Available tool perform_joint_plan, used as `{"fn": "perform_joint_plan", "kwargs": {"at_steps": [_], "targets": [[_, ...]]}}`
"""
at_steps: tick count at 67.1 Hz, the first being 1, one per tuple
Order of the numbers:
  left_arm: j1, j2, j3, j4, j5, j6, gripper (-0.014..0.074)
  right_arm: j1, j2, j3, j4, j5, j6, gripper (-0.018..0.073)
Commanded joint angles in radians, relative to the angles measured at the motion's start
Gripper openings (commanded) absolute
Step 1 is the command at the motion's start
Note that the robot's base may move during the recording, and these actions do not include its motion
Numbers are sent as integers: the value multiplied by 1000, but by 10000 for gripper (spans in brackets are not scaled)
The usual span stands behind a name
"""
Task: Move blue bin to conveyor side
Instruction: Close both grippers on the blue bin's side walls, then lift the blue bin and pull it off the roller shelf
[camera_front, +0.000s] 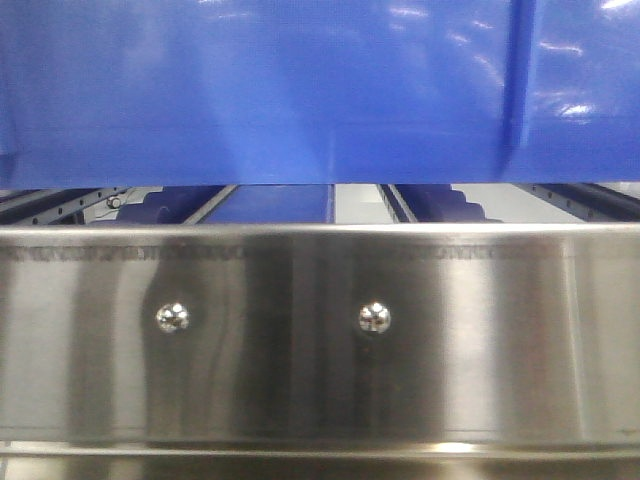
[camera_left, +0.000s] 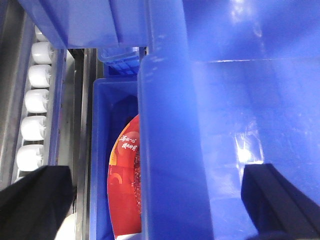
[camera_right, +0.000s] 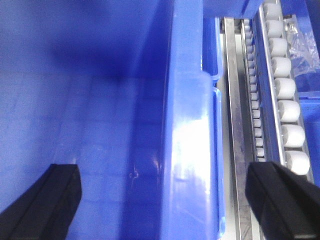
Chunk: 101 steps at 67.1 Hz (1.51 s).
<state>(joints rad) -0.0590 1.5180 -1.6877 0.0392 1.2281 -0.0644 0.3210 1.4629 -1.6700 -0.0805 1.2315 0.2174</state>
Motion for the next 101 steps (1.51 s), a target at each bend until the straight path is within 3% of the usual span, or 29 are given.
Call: {"fn": "perform_joint_plan", "kwargs": {"at_steps": [1, 72, 78, 84, 94, 96, 98, 101], "targets": [[5, -14, -3, -9, -7, 2, 578, 0, -7, -4, -16, -10, 2, 549], [5, -29, -3, -9, -7, 2, 577, 0, -7, 58, -16, -10, 2, 544], [5, -29, -3, -9, -7, 2, 536, 0, -7, 58, -16, -10, 2, 461], [5, -29, -3, -9, -7, 2, 411, 0, -7, 58, -16, -10, 2, 263], [5, -29, -3, -9, -7, 2, 8, 0, -7, 58, -16, -10, 2, -116], [5, -29, -3, -9, -7, 2, -55, 0, -7, 58, -16, -10, 2, -87], [5, -29, -3, -9, -7, 2, 3, 0, -7, 58, -16, -10, 2, -66], [5, -29, -3, -9, -7, 2, 22, 0, -7, 58, -16, -10, 2, -71]]}}
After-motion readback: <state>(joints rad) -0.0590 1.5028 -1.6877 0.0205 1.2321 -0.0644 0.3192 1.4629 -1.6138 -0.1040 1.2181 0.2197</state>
